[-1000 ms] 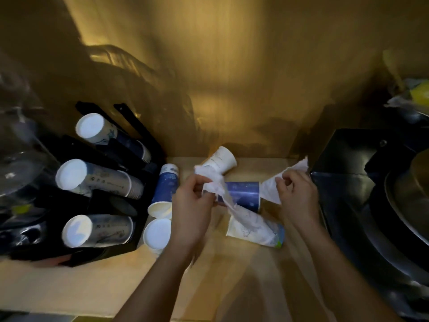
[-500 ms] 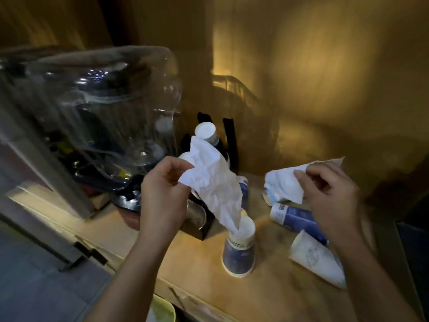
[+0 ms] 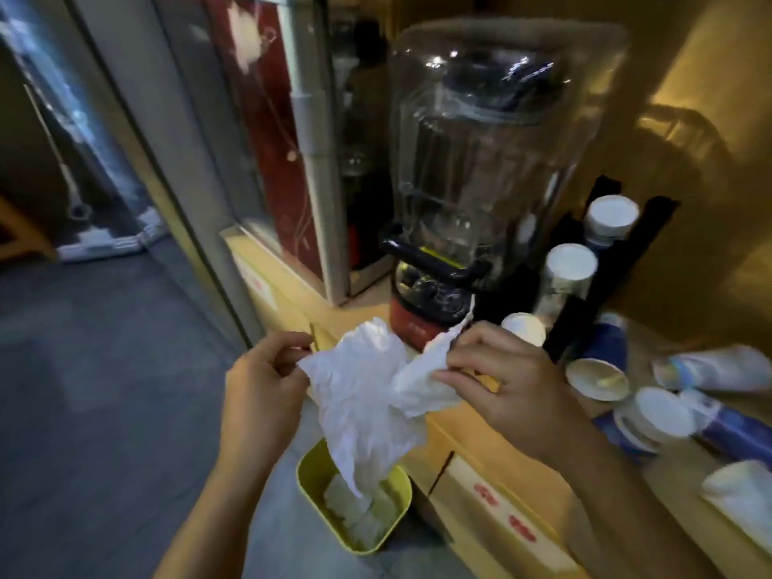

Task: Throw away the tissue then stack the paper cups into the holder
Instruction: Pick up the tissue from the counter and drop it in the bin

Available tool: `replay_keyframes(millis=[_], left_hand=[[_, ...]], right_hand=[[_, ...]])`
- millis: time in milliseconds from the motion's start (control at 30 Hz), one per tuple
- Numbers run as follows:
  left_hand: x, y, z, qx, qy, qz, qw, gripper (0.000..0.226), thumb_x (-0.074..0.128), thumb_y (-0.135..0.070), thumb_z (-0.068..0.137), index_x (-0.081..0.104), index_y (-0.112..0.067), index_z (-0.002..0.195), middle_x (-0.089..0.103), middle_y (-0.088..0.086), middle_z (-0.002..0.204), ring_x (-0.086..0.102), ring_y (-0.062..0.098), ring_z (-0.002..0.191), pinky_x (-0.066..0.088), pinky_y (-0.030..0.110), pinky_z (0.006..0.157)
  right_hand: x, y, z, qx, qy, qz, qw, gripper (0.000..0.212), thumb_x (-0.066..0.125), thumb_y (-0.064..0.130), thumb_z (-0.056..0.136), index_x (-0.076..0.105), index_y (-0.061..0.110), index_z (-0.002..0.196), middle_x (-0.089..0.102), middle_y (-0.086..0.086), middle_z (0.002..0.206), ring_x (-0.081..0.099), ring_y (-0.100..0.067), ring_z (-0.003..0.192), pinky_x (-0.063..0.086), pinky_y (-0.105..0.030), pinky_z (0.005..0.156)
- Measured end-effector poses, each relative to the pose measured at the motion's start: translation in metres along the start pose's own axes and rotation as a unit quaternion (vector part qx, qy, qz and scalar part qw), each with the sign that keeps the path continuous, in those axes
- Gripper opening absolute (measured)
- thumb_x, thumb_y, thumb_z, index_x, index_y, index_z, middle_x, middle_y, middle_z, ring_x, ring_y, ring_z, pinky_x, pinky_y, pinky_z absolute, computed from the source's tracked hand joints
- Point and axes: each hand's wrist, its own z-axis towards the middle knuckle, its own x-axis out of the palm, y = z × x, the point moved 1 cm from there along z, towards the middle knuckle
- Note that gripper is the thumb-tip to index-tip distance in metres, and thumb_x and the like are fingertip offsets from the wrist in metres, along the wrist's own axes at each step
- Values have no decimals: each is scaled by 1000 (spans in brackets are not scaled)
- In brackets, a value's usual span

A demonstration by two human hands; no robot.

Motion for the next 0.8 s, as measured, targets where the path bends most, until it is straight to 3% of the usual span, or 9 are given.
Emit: replay_keyframes(millis=[67, 133, 233, 433, 600, 667, 733, 800], left_hand=[[-7, 27, 0, -40, -10, 51, 998, 30, 63, 3, 72, 67, -27, 68, 66, -12, 62, 59, 9, 56, 42, 26, 48], [-7, 54, 0, -80, -5, 112, 991, 34, 58, 2, 71, 63, -30, 62, 63, -11, 60, 61, 19, 62, 41, 27, 49], [6, 96, 2, -130, 17, 188, 973, 30, 51, 2, 72, 71, -20, 71, 69, 2, 77, 61, 26, 75, 45, 30, 58], [49, 200, -2, -246, 76, 171, 951, 25, 52, -2, 82, 75, -12, 82, 71, 4, 76, 56, 14, 59, 37, 18, 46], [92, 294, -7, -358, 99, 135, 919, 14, 58, -6, 81, 70, -3, 74, 67, 16, 74, 56, 26, 65, 43, 30, 60], [113, 334, -12, -406, 103, 122, 900, 14, 60, -9, 83, 66, -4, 72, 62, 13, 71, 54, 24, 63, 41, 28, 58], [134, 373, -20, -445, 98, 124, 882, 13, 60, -13, 85, 68, -6, 78, 62, 9, 71, 55, 22, 61, 45, 28, 58], [151, 407, -27, -472, 84, 120, 869, 17, 56, -15, 86, 69, -4, 87, 67, 12, 78, 59, 23, 65, 50, 33, 61]], right_hand=[[30, -1, 1, -3, 52, -54, 997, 9, 66, 12, 76, 67, 4, 72, 60, -8, 72, 56, -18, 69, 43, -27, 64], [58, -6, 1, 6, 101, -88, 991, 8, 64, 15, 75, 65, 8, 71, 60, -7, 71, 58, -26, 67, 43, -34, 62], [100, -27, -4, 36, 148, -103, 983, 10, 68, 15, 74, 64, 9, 67, 59, -6, 68, 57, -26, 63, 43, -31, 63], [201, -93, -46, 206, 198, -78, 955, 16, 68, 15, 79, 62, 10, 66, 64, -9, 72, 56, -29, 61, 39, -32, 53], [293, -150, -98, 309, 258, -58, 914, 34, 56, 20, 87, 34, 24, 61, 62, -15, 71, 43, -21, 60, 29, -28, 56], [328, -178, -119, 332, 278, -96, 896, 30, 52, 25, 90, 38, 23, 63, 66, -16, 78, 41, -20, 62, 28, -27, 57], [362, -207, -140, 359, 290, -110, 880, 19, 51, 25, 91, 55, 16, 75, 68, -15, 84, 43, -18, 66, 30, -25, 61], [392, -233, -162, 376, 319, -127, 861, 20, 48, 23, 93, 61, 9, 88, 68, -13, 91, 50, -17, 72, 33, -23, 65]])
